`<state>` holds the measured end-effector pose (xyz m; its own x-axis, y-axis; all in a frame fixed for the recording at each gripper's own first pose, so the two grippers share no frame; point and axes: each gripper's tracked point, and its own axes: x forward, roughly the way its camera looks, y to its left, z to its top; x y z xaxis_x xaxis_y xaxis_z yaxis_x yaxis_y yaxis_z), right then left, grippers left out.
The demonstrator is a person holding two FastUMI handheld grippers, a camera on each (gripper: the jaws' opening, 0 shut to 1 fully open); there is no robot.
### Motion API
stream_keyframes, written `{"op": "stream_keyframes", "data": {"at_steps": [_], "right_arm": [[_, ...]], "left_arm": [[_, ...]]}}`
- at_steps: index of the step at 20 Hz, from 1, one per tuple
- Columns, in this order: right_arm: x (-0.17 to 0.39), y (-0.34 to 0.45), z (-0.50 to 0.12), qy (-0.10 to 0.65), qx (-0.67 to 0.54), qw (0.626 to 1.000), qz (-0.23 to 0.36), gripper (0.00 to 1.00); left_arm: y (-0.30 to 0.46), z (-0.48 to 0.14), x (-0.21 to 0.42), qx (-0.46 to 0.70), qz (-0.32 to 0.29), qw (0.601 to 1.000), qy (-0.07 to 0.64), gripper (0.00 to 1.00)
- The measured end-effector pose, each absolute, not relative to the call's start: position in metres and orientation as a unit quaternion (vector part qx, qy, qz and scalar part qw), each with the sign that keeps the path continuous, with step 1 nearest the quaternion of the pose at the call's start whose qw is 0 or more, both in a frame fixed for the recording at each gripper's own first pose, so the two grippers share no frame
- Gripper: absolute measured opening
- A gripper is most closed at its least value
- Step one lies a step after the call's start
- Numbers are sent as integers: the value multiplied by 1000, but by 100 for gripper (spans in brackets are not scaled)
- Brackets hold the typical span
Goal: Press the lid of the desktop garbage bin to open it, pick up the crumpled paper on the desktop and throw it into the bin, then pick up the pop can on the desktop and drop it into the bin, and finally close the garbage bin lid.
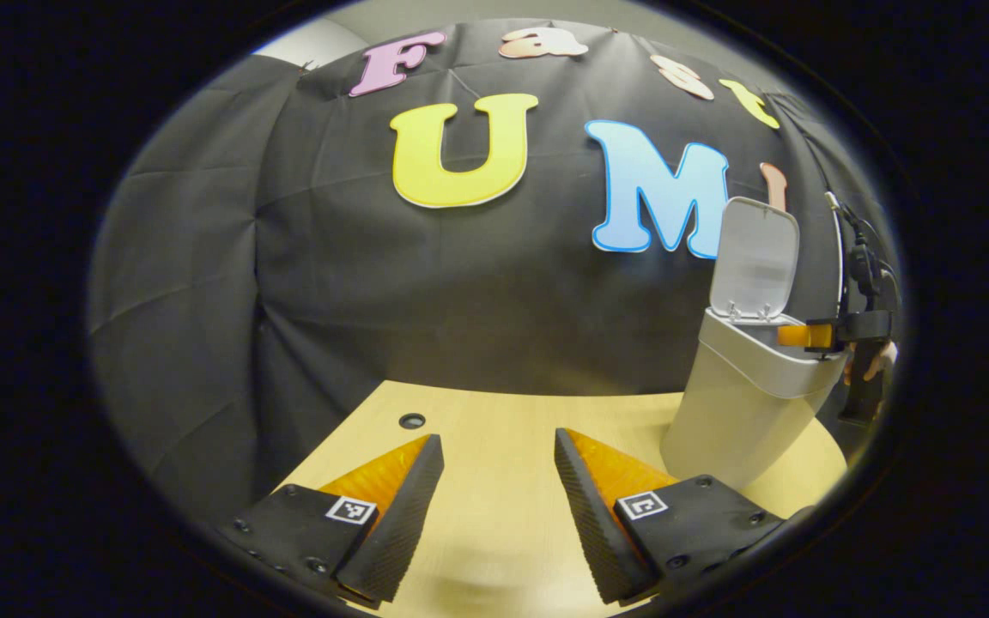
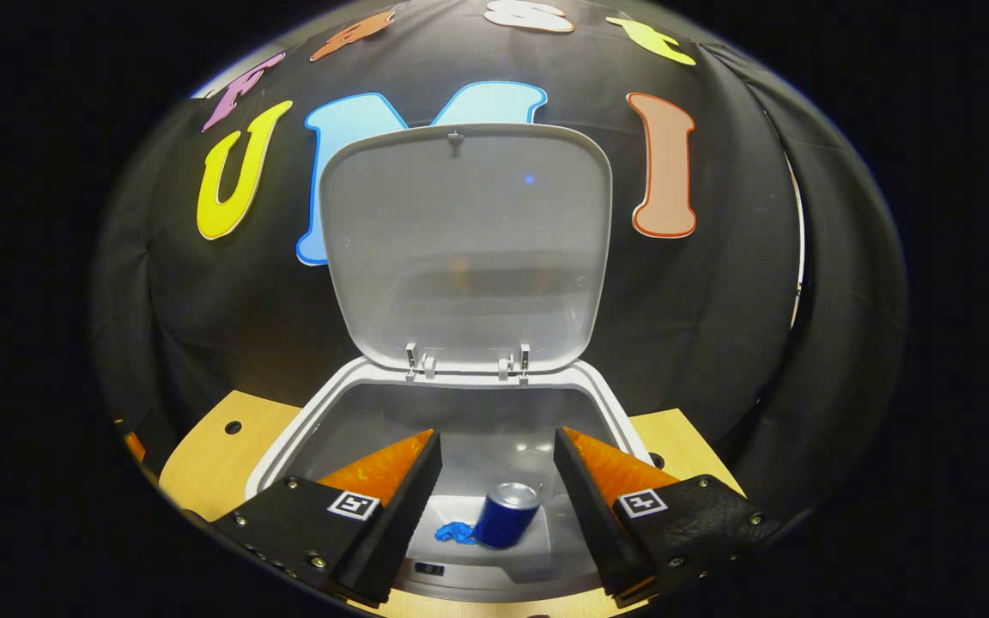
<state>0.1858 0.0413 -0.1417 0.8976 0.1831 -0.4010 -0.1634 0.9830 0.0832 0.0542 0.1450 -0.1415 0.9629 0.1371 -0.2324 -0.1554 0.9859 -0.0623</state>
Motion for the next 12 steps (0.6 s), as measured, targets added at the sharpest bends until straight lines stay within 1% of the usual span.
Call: {"op": "stream_keyframes", "data": {"at_steps": [5, 12], "right_arm": [[185, 41, -141, 208, 26, 974, 89, 86], [183, 40, -123, 193, 30, 977, 89, 85]], "left_arm": [[143, -141, 54, -39, 73, 990, 113, 87], [141, -139, 54, -39, 69, 991, 110, 89]]}}
